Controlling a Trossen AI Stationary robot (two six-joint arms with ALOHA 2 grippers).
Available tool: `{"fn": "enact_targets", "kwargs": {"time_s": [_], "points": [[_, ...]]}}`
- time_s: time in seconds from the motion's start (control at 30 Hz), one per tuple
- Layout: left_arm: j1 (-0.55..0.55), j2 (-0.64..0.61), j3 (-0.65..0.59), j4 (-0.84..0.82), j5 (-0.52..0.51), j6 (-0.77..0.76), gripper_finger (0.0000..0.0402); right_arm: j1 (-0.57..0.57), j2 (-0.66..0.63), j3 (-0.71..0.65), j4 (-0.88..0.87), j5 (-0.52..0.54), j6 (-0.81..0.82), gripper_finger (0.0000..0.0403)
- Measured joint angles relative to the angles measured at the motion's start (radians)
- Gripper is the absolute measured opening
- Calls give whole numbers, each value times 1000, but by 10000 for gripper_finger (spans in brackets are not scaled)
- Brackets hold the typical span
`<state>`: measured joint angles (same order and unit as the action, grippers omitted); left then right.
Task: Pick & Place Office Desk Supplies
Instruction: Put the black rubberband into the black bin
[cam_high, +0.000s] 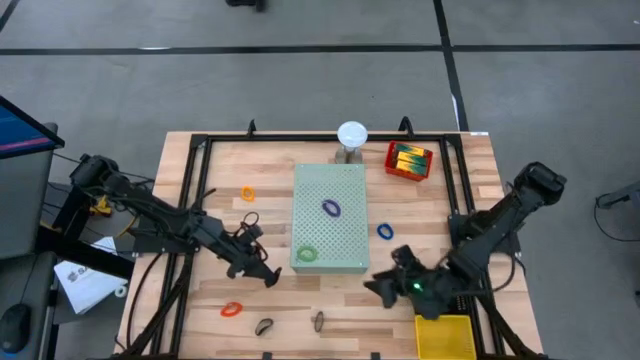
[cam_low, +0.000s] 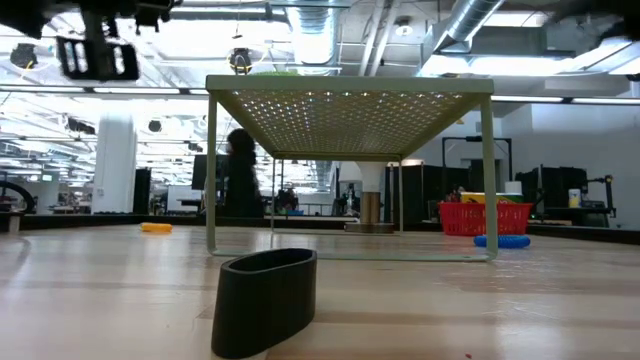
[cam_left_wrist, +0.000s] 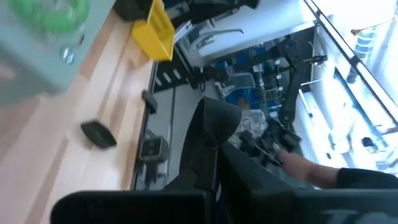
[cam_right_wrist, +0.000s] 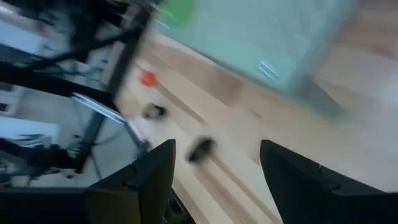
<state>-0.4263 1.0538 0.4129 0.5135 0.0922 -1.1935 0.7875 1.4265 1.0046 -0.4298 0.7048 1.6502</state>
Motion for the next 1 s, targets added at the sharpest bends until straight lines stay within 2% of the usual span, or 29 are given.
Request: {"fn": "enact_targets", "kwargs": {"time_s": [0.13, 0.23, 0.4, 0.57, 0.83, 1.0], "points": [[1, 0, 65, -85, -42, 100, 1, -96, 0, 0, 203, 0, -235, 230], [1, 0, 133, -190, -109, 198, 0, -158, 0, 0, 323, -1, -348, 230], [1, 14, 284, -422, -257, 401, 0, -248, 0, 0, 453, -55, -433, 230], [6, 72, 416, -527, -385, 568, 0, -321, 0, 0, 571, -108, -497, 230], [64, 229, 543, -564, -407, 644, 0, -381, 0, 0, 628, -185, -536, 230], [87, 307, 613, -564, -407, 697, 0, -389, 0, 0, 625, -188, -548, 230]]}}
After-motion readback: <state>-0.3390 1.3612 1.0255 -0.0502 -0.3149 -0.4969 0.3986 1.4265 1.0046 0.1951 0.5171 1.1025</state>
